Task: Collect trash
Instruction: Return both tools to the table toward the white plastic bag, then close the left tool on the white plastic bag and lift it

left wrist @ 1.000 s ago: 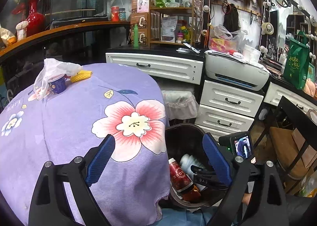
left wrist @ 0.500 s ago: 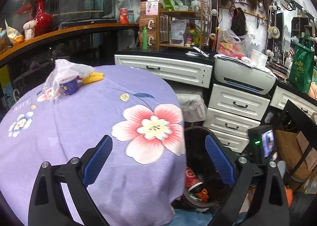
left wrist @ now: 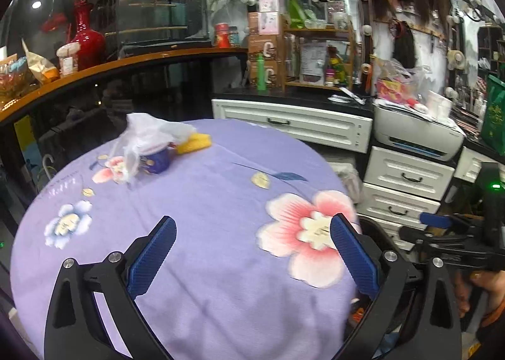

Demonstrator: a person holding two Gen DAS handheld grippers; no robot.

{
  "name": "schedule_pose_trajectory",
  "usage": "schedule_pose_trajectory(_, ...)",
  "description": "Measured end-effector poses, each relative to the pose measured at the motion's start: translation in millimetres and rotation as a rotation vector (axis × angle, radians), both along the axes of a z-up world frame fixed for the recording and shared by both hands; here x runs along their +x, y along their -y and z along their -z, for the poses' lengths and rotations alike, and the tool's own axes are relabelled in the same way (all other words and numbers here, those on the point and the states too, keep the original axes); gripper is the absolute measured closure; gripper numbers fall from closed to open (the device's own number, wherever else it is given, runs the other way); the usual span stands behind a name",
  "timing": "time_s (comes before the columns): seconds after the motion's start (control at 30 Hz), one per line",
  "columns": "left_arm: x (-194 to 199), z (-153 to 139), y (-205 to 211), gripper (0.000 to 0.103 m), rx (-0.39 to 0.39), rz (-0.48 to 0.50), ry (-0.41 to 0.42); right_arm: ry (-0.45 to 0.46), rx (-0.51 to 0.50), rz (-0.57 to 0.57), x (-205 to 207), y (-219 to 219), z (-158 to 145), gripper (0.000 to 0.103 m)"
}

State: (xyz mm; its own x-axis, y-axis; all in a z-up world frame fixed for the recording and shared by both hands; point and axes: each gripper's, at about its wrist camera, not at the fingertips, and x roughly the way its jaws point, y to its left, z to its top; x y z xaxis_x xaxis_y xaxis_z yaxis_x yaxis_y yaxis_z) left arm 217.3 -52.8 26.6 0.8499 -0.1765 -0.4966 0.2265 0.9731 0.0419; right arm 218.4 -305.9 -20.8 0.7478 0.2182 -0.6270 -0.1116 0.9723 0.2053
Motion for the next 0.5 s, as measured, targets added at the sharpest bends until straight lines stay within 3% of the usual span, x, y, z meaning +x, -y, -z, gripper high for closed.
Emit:
schedule_pose_trajectory(0.33,72,-24,-75,0.006,-0.016,-0.128,-0.003,0.024,-0.015,-0.144,33,-55,-31,0.023)
schedule_pose_trajectory(0.5,127,-33,-103,0.006,-0.053,-0.158,-0.031,0.021,-0.029,-0.204,56,-84,-33,0.023)
